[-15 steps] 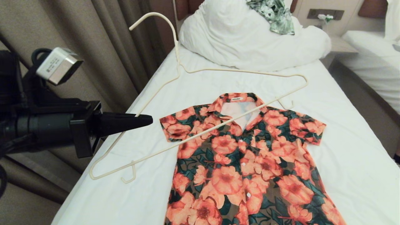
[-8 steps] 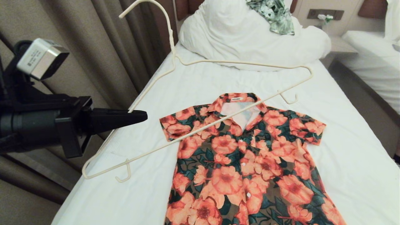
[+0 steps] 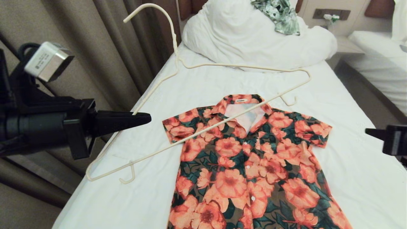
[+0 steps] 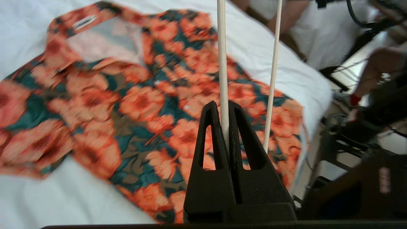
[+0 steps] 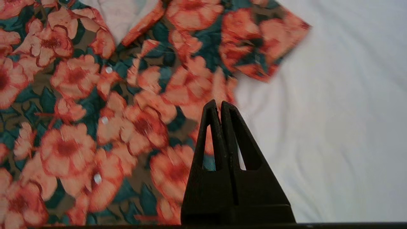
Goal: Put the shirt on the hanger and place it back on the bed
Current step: Lift the shirt and hanger
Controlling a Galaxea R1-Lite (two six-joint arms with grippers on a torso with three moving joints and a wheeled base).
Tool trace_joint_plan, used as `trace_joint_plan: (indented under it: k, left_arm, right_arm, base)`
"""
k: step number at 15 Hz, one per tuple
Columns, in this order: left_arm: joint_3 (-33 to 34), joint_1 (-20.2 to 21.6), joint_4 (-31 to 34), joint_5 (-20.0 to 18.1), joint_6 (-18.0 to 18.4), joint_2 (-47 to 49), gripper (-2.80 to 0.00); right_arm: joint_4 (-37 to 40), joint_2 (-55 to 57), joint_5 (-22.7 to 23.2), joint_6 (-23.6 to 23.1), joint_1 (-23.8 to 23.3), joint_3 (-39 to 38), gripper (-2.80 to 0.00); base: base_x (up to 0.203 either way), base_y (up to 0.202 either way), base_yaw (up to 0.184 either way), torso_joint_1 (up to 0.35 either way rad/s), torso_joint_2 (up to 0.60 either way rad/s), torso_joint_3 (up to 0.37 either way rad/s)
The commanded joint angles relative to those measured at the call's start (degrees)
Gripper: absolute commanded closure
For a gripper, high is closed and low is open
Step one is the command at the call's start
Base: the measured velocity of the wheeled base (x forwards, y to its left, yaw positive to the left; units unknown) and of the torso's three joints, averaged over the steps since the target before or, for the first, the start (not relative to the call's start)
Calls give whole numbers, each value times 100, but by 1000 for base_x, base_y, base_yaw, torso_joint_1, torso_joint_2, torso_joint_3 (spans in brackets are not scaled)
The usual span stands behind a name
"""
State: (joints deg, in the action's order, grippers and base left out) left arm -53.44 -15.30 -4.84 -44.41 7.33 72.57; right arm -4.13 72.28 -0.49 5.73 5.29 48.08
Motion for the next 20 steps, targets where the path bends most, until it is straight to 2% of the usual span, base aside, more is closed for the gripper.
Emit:
trace_joint_plan:
  k: [1,5,10,13,14,16,17,20]
  left_arm:
    - [-26,7,-61,105,6,188,0]
    - [-26,27,-105,116,6,196,0]
    - [-35,71,-137,116,6,196,0]
    - [-26,71,-140,116,6,179,0]
    - [-17,62,-140,108,6,179,0]
    - [1,54,-139,108,14,170,0]
    - [1,54,-140,108,14,170,0]
    - [1,56,-140,108,14,179,0]
  right_arm:
    - [-11,1854,-105,127,346,974,0]
    - [411,3722,-521,303,784,3115,0]
    - [2136,5566,-831,912,953,5922,0]
    - [2399,6211,-1027,1034,981,6484,0]
    - [2145,6343,-1215,987,976,6484,0]
    - [1316,6479,-1307,964,945,6475,0]
    - [1073,6517,-1280,965,940,6477,-280]
    - [947,6536,-1287,952,1018,6493,-280]
  base:
    - [0,0,0,0,0,0]
    - [0,0,0,0,0,0]
    - [0,0,0,0,0,0]
    - [0,0,0,0,0,0]
    - [0,0,0,0,0,0]
    - [0,0,0,0,0,0]
    - [0,0,0,0,0,0]
    - [0,0,0,0,0,0]
